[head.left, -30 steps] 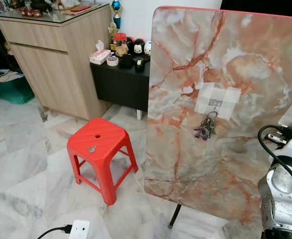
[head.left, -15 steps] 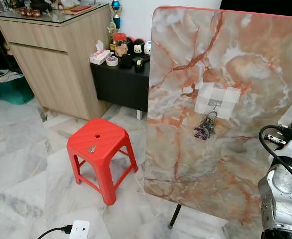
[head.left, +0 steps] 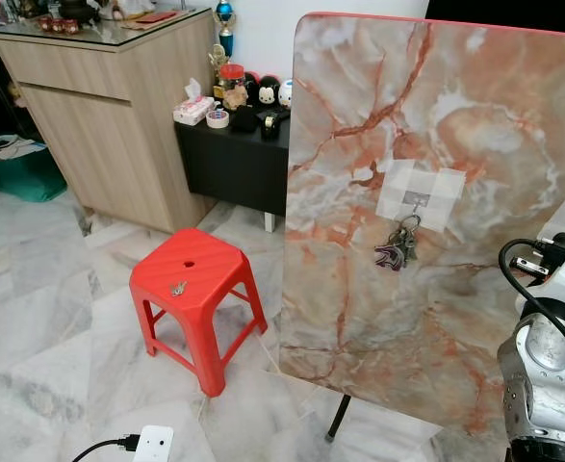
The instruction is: Hang keys on a hook
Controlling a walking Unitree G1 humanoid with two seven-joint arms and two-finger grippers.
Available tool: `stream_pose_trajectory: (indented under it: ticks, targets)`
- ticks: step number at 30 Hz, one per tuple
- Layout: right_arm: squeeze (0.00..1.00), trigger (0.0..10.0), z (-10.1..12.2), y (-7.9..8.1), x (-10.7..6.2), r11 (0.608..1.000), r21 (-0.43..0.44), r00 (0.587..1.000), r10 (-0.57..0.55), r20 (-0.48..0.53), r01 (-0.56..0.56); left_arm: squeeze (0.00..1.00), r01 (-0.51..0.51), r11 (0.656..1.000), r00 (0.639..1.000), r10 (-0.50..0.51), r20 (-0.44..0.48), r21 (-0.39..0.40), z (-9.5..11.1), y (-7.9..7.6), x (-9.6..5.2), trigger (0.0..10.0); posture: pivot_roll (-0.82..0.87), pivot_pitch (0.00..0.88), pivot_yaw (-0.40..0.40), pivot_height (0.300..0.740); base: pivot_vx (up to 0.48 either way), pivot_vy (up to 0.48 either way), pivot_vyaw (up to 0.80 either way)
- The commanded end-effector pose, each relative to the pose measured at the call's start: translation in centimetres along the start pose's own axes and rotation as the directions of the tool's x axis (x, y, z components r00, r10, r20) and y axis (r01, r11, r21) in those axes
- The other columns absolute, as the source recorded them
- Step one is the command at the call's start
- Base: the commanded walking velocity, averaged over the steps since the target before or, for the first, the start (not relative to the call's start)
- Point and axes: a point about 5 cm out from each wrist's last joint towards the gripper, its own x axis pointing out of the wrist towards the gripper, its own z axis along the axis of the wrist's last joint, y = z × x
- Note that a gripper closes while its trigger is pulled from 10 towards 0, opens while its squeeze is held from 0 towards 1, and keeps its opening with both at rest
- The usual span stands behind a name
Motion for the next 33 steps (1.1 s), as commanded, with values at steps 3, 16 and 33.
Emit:
stream_pose_trajectory:
  ticks: [3, 16, 33]
  targets:
    - [1.0, 10.0, 0.2, 0.2, 0.0, 1.0, 0.011, 1.0, 0.009, 0.004, -0.009, 0.0, 0.002, 1.0, 1.0, -0.001, -0.017, 0.019, -0.3, 0.1, 0.0, 10.0, 0.01, 0.0, -0.022, 0.74, 0.0, 0.0, 0.0]
    - [0.91, 10.0, -5.9, -0.4, -4.0, 0.987, -0.091, 0.968, 0.113, -0.225, -0.136, 0.0, 0.005, 1.0, 1.0, -0.004, -0.017, 0.019, -0.3, 0.0, 0.0, 10.0, 0.01, 0.0, -0.025, 0.74, 0.0, 0.0, 0.0]
    - [0.0, 10.0, -20.4, -1.8, -14.1, 0.911, -0.018, 0.467, 0.195, -0.862, -0.413, 0.0, -0.001, 1.0, 1.0, 0.001, -0.018, 0.009, -0.4, 0.0, -0.1, 10.0, 0.03, 0.0, -0.03, 0.74, 0.0, 0.0, 0.0]
